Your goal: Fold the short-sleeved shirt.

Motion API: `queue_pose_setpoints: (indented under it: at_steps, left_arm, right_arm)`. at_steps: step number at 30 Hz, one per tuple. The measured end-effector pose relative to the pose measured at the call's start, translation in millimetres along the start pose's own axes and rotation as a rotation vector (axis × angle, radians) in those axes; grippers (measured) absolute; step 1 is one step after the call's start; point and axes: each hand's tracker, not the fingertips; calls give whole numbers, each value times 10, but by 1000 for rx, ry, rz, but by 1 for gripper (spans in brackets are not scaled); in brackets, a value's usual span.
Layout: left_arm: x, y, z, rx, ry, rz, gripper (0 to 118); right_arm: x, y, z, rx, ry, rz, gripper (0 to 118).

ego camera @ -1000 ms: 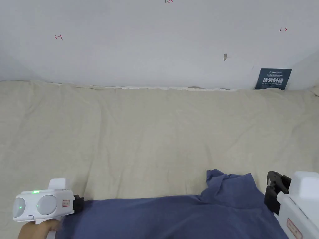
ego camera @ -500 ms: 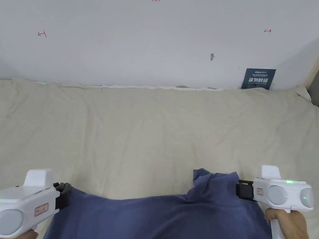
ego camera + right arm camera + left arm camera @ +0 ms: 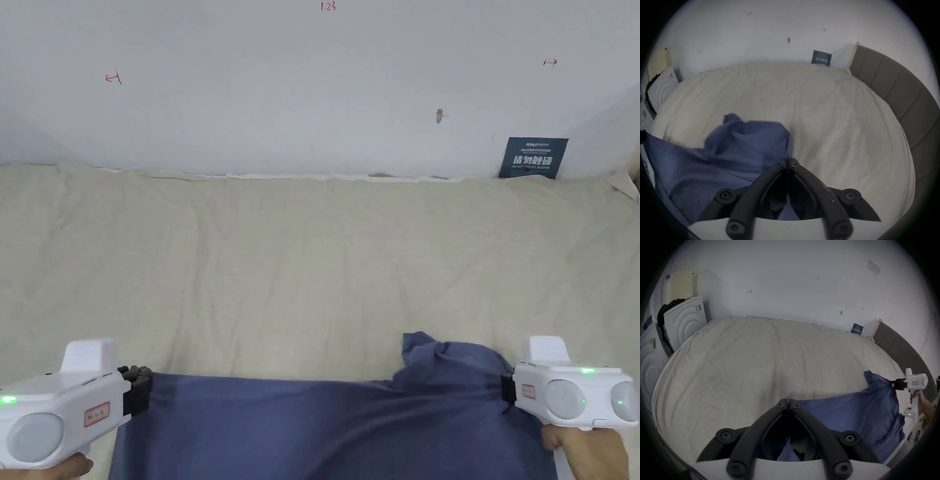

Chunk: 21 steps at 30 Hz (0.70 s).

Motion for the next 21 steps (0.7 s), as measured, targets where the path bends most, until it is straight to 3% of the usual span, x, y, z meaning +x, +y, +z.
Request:
queue_pose_setpoints:
  at_steps: [11, 21]
  left_arm:
    - [-165, -491, 866, 18, 69, 89, 2]
    - [-226, -1488, 1208, -110, 116, 139, 2]
  right_arm:
    - [383, -642, 1625, 181, 127, -53, 4]
    - [583, -1835, 1898, 91, 164, -168, 4]
